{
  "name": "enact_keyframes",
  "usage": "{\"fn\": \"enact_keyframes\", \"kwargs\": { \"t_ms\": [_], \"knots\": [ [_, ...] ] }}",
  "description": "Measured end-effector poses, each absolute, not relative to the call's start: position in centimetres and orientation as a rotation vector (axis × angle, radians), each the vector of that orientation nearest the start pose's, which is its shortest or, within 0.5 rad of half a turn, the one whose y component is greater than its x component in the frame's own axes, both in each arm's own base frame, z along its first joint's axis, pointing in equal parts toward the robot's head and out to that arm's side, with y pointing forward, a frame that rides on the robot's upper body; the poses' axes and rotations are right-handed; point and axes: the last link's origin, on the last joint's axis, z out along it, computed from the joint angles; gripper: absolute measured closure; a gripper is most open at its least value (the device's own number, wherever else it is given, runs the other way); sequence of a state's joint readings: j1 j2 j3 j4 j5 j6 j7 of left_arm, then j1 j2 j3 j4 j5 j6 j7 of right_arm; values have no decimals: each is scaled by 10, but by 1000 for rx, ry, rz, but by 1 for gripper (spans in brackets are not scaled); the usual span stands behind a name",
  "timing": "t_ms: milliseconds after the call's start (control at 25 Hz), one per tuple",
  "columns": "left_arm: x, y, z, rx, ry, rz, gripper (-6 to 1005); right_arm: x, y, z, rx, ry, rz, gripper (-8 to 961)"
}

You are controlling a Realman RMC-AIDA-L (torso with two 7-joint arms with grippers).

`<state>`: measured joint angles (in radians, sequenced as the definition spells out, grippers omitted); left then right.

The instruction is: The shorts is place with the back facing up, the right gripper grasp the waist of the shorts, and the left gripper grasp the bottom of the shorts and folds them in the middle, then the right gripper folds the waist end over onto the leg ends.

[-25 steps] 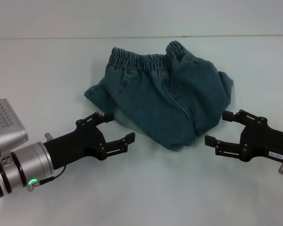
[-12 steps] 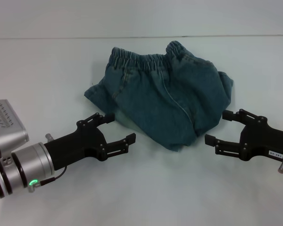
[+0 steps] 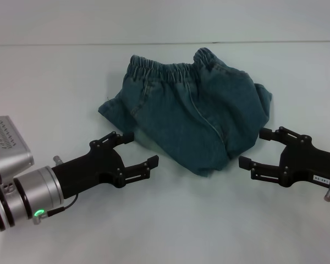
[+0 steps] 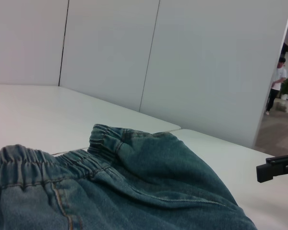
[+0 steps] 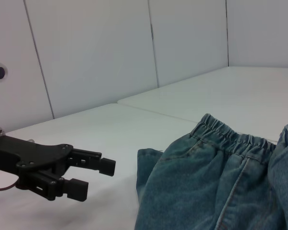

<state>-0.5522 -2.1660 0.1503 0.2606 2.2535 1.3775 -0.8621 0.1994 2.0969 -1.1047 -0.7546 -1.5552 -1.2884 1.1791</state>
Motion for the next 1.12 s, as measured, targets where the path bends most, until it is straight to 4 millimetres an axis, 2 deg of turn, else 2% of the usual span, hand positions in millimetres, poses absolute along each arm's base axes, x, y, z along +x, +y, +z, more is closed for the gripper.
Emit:
{"fn": "enact_keyframes", "kwargs": {
  "t_ms": [1120],
  "knots": [
    [-284, 293, -76, -2506, -614, -830, 99, 309, 279, -21, -2483, 606, 645, -3]
  ]
}}
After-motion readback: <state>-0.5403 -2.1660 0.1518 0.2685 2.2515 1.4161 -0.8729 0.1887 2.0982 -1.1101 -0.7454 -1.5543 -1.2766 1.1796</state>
